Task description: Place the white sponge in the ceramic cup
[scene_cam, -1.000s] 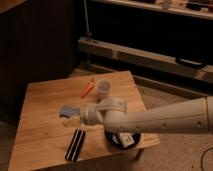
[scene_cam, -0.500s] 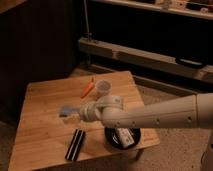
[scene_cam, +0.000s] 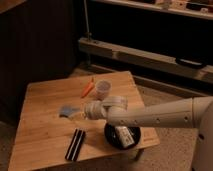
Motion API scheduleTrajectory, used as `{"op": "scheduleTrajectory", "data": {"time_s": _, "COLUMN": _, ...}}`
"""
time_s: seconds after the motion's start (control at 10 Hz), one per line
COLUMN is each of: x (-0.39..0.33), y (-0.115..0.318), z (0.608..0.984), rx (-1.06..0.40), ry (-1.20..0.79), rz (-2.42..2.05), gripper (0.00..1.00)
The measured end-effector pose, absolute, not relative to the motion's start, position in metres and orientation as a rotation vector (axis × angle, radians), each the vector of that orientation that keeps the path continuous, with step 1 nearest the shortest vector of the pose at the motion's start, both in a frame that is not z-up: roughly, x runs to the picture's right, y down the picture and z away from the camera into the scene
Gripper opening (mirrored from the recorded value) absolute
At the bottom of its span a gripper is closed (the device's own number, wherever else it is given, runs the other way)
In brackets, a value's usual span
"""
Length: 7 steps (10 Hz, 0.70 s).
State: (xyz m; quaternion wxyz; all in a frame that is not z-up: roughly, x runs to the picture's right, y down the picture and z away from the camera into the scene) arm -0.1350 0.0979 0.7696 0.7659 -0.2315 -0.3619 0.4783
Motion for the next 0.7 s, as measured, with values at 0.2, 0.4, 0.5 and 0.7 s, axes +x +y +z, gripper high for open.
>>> {"op": "scheduleTrajectory", "data": {"time_s": 0.2, "x": -0.129, "y": 0.092, "z": 0.768, "rx": -0.479, "ry": -0.891, "rz": 1.063, "gripper": 0.8}}
{"op": "scheduleTrajectory", "data": {"time_s": 0.4, "x": -0.124, "y": 0.089, "z": 0.769, "rx": -0.451, "ry": -0.935, "rz": 1.04, "gripper": 0.8}}
{"op": "scheduleTrajectory", "data": {"time_s": 0.5, "x": -0.124, "y": 0.09, "z": 0.772, "rx": -0.438, "ry": -0.94, "rz": 1.006, "gripper": 0.8}}
{"op": "scheduleTrajectory", "data": {"time_s": 0.7, "x": -0.126, "y": 0.09, "z": 0.785, "rx": -0.406, "ry": -0.902, "rz": 0.894, "gripper": 0.8}}
